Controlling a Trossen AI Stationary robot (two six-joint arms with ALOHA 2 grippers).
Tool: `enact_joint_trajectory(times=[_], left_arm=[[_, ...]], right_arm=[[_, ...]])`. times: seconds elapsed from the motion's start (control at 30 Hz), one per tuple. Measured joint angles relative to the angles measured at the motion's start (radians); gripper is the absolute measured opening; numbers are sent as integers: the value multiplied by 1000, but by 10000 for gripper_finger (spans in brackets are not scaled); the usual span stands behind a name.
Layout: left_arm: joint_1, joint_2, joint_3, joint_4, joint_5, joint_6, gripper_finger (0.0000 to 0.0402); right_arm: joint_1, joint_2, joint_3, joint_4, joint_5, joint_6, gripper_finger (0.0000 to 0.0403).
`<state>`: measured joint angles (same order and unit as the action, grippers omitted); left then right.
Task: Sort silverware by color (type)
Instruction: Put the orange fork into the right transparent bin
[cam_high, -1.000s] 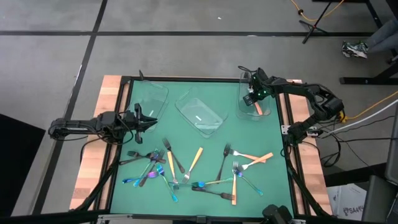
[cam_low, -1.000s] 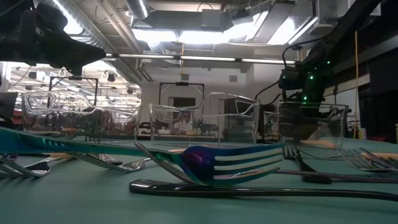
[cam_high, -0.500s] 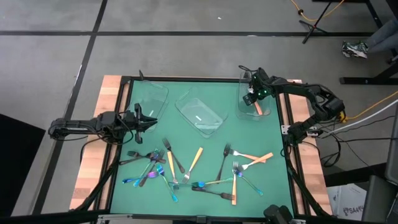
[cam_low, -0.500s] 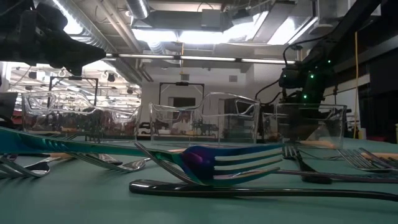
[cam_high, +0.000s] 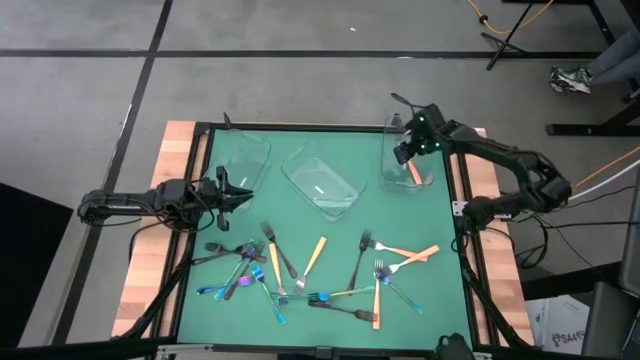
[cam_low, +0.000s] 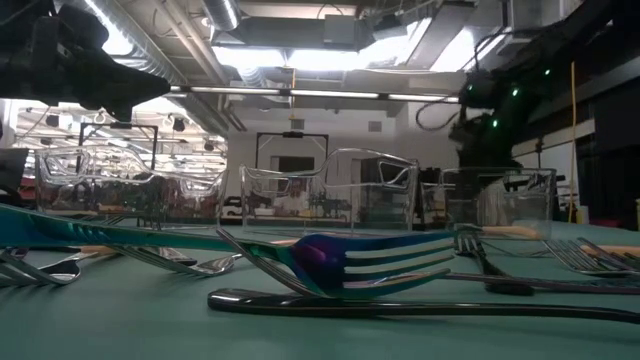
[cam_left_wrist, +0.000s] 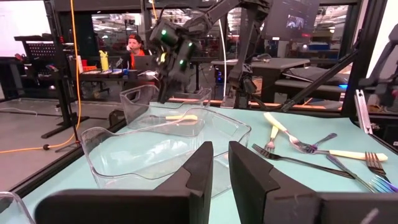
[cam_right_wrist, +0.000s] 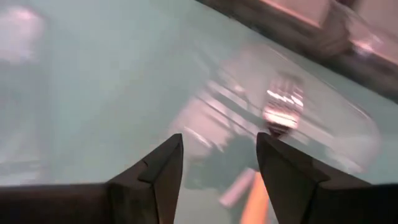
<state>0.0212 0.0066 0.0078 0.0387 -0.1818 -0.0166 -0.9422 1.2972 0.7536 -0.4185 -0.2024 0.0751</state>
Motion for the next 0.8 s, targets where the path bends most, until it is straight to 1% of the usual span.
enact_joint_trajectory(times=[0.13, 0.2, 0.33, 0.53, 0.67, 0.8], left_arm=[[0, 0, 0, 0, 0, 0, 46], [0, 0, 0, 0, 0, 0, 46], [0, 0, 0, 0, 0, 0, 46], [0, 0, 0, 0, 0, 0, 46], [0, 0, 0, 0, 0, 0, 46], [0, 0, 0, 0, 0, 0, 46]], right_arm=[[4, -100, 1, 2, -140, 0, 195], [32, -149, 1, 2, -170, 0, 195], [123, -248, 2, 3, -175, 0, 195], [321, -356, 2, 7, -156, -1, 195], [444, -392, 2, 5, -149, -1, 195], [546, -400, 3, -3, -148, -1, 195]])
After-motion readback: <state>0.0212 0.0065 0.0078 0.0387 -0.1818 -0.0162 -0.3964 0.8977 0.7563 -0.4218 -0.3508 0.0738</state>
